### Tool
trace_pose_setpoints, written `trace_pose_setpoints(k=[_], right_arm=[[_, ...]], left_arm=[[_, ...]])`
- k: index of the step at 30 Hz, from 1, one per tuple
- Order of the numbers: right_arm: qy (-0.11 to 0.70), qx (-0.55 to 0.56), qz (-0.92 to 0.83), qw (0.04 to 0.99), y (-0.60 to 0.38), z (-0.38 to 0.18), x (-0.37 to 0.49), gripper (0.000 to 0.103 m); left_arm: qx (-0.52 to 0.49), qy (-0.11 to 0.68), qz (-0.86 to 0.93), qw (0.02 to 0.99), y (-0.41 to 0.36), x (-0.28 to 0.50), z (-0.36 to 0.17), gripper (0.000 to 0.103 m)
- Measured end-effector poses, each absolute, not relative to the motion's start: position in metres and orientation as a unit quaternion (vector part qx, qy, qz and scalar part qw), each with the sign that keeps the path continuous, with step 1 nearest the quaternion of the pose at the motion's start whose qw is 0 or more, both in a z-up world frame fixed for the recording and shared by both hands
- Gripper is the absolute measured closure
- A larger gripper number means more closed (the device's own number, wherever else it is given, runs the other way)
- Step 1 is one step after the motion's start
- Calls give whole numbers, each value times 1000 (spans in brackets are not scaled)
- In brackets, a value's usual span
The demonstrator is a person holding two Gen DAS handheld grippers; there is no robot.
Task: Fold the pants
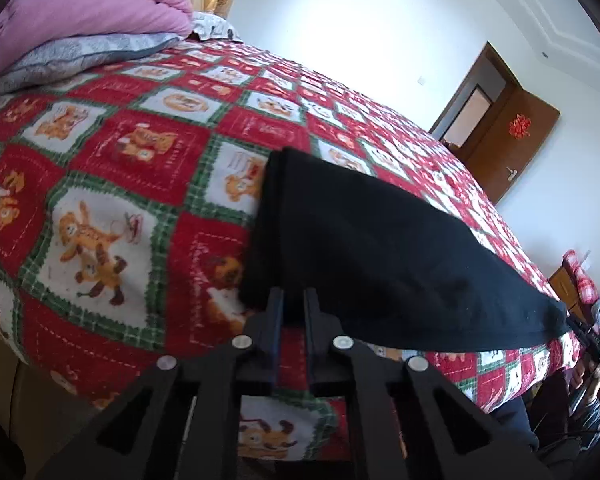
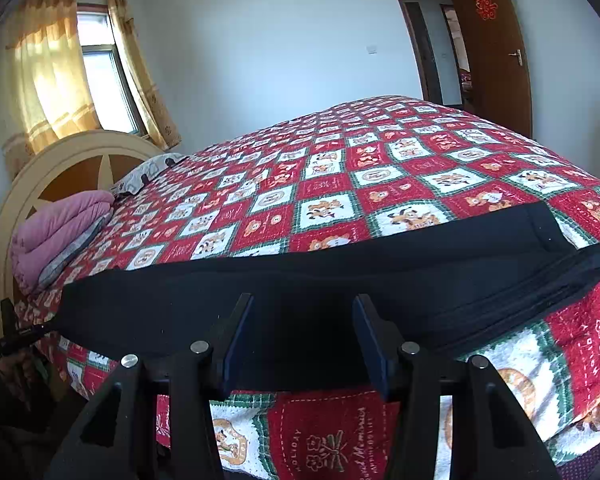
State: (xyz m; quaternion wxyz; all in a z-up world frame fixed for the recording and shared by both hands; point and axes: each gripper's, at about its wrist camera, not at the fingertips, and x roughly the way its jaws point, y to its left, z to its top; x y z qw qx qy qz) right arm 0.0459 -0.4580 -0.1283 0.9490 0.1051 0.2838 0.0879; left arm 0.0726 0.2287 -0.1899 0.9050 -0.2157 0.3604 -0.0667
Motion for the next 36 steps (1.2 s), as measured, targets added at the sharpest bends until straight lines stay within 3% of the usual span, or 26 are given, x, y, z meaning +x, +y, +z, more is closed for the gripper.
trace_pose_setpoints(k=[10,17,22,25,27,29,36], right_arm=[[283,93,90,950,-447,-130,46,51],[291,29,123,948,-397,-128,46,51],[289,-67,189,936,-321,-132,47,39],[285,-101,220,927,-285,-137,47,39],[285,-120,230,923,-268,-141,48,39],[282,-140,234,920,-255,-145,47,39],[286,-172,233,914,-249,-157,39,39]], left_arm=[[-175,300,-59,936,246,73,-138,103],[-192,327,-64,923,255,82,-168,103],[-183,329,-74,923,247,77,-172,102],[-183,331,-78,922,248,76,-171,89],[-182,336,-72,921,247,75,-175,61],[-183,340,-63,920,247,72,-181,43],[-177,342,-82,919,238,67,-192,46]])
